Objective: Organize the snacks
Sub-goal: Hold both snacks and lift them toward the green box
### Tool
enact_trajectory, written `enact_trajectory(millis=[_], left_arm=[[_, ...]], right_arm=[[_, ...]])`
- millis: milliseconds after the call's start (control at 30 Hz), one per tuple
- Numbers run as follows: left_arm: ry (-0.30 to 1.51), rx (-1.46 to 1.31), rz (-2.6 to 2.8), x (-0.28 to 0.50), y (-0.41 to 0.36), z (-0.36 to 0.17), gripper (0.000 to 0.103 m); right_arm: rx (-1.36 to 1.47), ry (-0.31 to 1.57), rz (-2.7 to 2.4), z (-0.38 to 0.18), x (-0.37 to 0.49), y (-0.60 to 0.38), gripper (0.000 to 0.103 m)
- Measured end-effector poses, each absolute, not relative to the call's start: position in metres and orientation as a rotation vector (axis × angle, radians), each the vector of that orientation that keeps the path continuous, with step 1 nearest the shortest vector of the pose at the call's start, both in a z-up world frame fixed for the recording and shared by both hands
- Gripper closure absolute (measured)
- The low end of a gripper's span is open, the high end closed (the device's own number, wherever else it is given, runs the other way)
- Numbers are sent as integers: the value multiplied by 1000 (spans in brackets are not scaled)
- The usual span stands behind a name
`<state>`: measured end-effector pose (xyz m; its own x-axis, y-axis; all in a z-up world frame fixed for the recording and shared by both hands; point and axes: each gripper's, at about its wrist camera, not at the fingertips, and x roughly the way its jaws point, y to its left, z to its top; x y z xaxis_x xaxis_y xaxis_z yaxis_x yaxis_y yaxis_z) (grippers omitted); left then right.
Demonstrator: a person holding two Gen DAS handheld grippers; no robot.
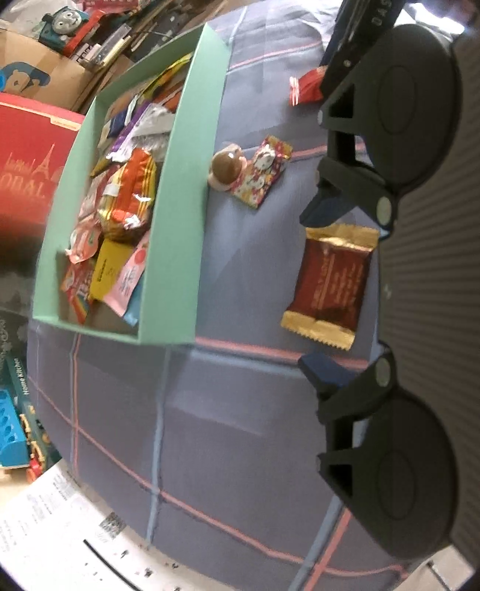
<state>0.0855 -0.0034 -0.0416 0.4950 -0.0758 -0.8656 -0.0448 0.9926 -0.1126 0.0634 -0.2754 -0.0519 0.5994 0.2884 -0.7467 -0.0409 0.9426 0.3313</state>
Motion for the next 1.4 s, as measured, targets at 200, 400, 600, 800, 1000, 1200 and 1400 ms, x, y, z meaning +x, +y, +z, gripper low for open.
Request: enact_trajectory(millis=[200,400,600,800,1000,1200,1400], left_arm=[[1063,-34,-119,81,-17,-43,15],[1066,120,-176,80,-27,-56,19],[998,133,-219,72,-30,-47,53],[991,99,-206,70,-29,-44,57],[948,53,-234,66,-26,-26,57],[920,53,-260,65,-31,-18,57],[945,29,-259,62,-24,-26,57]], right_arm=[[333,910,207,-53,59,-281,64],[347,913,207,-54,55,-281,64],[335,916,197,-52,54,-278,64],[338,924,193,-50,55,-278,65],[352,905,185,-41,54,-283,73],[328,903,188,-32,60,-284,73],[312,939,176,-40,57,-285,68]])
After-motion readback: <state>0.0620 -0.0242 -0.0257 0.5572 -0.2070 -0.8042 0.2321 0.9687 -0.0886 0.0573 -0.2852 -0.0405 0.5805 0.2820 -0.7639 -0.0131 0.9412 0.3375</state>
